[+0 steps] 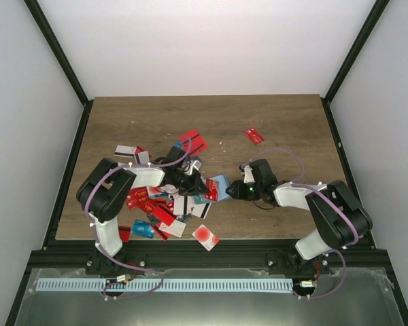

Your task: Put the credit cards into the card holder

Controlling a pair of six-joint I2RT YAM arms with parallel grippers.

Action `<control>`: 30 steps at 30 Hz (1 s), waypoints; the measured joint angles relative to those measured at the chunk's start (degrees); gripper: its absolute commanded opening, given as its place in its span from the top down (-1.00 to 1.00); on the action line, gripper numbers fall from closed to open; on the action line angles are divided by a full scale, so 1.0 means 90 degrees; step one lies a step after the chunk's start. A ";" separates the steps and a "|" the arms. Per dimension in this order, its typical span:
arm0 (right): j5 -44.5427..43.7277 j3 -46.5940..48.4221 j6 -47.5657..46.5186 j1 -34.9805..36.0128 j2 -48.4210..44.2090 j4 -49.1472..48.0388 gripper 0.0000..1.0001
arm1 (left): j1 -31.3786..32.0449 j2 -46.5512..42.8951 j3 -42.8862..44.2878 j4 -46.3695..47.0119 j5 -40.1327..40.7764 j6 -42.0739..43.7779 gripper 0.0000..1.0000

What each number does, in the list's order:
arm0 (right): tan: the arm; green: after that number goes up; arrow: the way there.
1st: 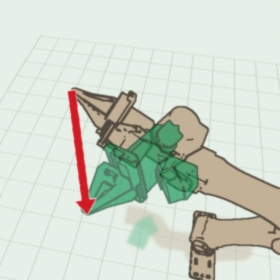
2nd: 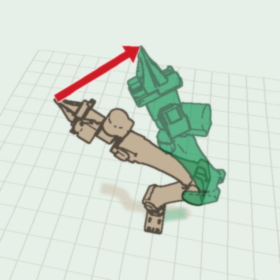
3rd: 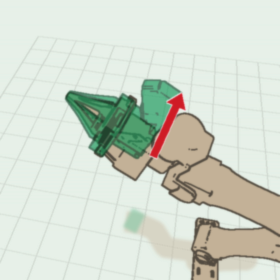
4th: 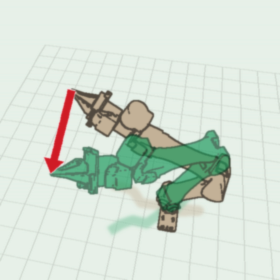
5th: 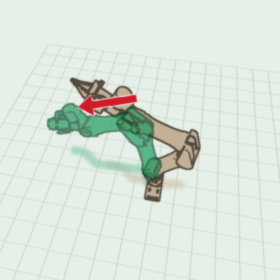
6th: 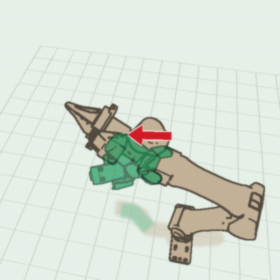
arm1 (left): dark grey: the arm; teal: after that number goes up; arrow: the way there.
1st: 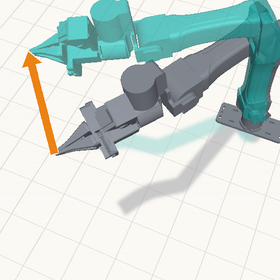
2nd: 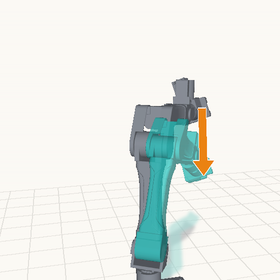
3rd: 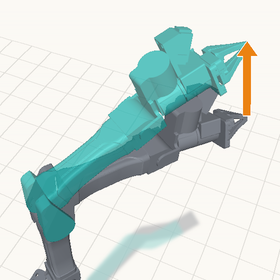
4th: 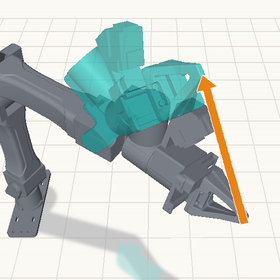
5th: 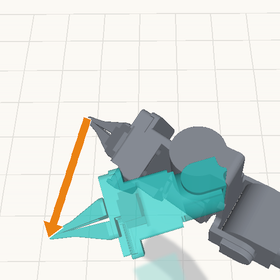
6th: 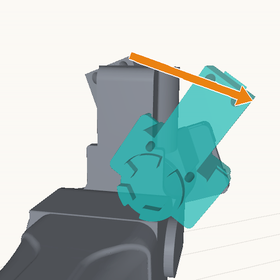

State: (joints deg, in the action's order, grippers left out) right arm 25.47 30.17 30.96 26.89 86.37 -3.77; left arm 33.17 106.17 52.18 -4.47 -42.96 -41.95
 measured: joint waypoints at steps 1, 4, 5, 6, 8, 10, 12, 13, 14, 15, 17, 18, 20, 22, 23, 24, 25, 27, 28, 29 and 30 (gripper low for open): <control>0.0000 0.0002 0.0015 0.0019 0.0032 -0.0063 0.34 | -0.0022 0.0010 0.0017 -0.0022 -0.0007 0.0024 0.92; 0.0039 0.0007 0.0066 0.0129 0.0102 -0.0206 0.38 | -0.0051 0.0049 0.0053 -0.0015 -0.0002 0.0063 0.92; 0.0041 0.0007 0.0073 0.0160 0.0114 -0.0236 0.39 | -0.0061 0.0056 0.0073 -0.0019 -0.0005 0.0070 0.92; 0.0044 0.0007 0.0095 0.0187 0.0121 -0.0238 0.40 | -0.0075 0.0058 0.0085 -0.0019 -0.0005 0.0078 0.92; 0.0051 0.0007 0.0129 0.0240 0.0146 -0.0270 0.41 | -0.0102 0.0058 0.0114 -0.0041 -0.0005 0.0095 0.92; 0.0075 0.0010 0.0151 0.0308 0.0187 -0.0330 0.43 | -0.0141 0.0073 0.0138 -0.0044 -0.0005 0.0117 0.92; 0.0138 0.0015 0.0175 0.0374 0.0255 -0.0413 0.46 | -0.0187 0.0090 0.0141 -0.0029 -0.0002 0.0117 0.92; 0.0175 0.0022 0.0192 0.0406 0.0306 -0.0476 0.46 | -0.0221 0.0095 0.0136 -0.0017 -0.0005 0.0104 0.92; 0.0206 0.0027 0.0206 0.0420 0.0347 -0.0525 0.46 | -0.0245 0.0095 0.0124 0.0029 -0.0012 0.0070 0.92; 0.0253 0.0034 0.0221 0.0435 0.0396 -0.0580 0.47 | -0.0267 0.0095 0.0104 0.0090 -0.0017 0.0041 0.92; 0.0318 0.0046 0.0267 0.0449 0.0476 -0.0682 0.48 | -0.0299 0.0095 0.0056 0.0172 -0.0022 -0.0010 0.92; 0.0342 0.0046 0.0287 0.0449 0.0510 -0.0721 0.48 | -0.0301 0.0095 0.0024 0.0211 -0.0019 -0.0044 0.92; 0.0384 0.0049 0.0318 0.0452 0.0573 -0.0806 0.48 | -0.0330 0.0083 -0.0056 0.0304 -0.0012 -0.0146 0.92; 0.0432 0.0063 0.0352 0.0452 0.0636 -0.0889 0.48 | -0.0350 0.0032 -0.0187 0.0452 0.0007 -0.0260 0.92; 0.0454 0.0063 0.0355 0.0452 0.0658 -0.0925 0.48 | -0.0357 -0.0005 -0.0255 0.0527 0.0027 -0.0321 0.92; 0.0478 0.0066 0.0364 0.0459 0.0690 -0.0976 0.48 | -0.0359 -0.0034 -0.0306 0.0580 0.0046 -0.0364 0.92; 0.0493 0.0070 0.0374 0.0464 0.0716 -0.1015 0.49 | -0.0364 -0.0051 -0.0330 0.0607 0.0056 -0.0393 0.92; 0.0537 0.0092 0.0379 0.0476 0.0782 -0.1093 0.49 | -0.0367 -0.0053 -0.0342 0.0648 0.0056 -0.0435 0.92; 0.0554 0.0102 0.0379 0.0486 0.0814 -0.1134 0.49 | -0.0367 -0.0053 -0.0342 0.0658 0.0053 -0.0440 0.92; 0.0568 0.0109 0.0379 0.0491 0.0831 -0.1158 0.49 | -0.0367 -0.0051 -0.0342 0.0668 0.0049 -0.0437 0.92; 0.0580 0.0117 0.0376 0.0495 0.0845 -0.1175 0.49 | -0.0367 -0.0049 -0.0342 0.0673 0.0046 -0.0435 0.92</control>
State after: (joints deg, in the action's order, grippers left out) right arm 30.70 31.22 34.35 31.35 93.97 -14.35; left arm 29.87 105.73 49.10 1.58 -42.54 -45.87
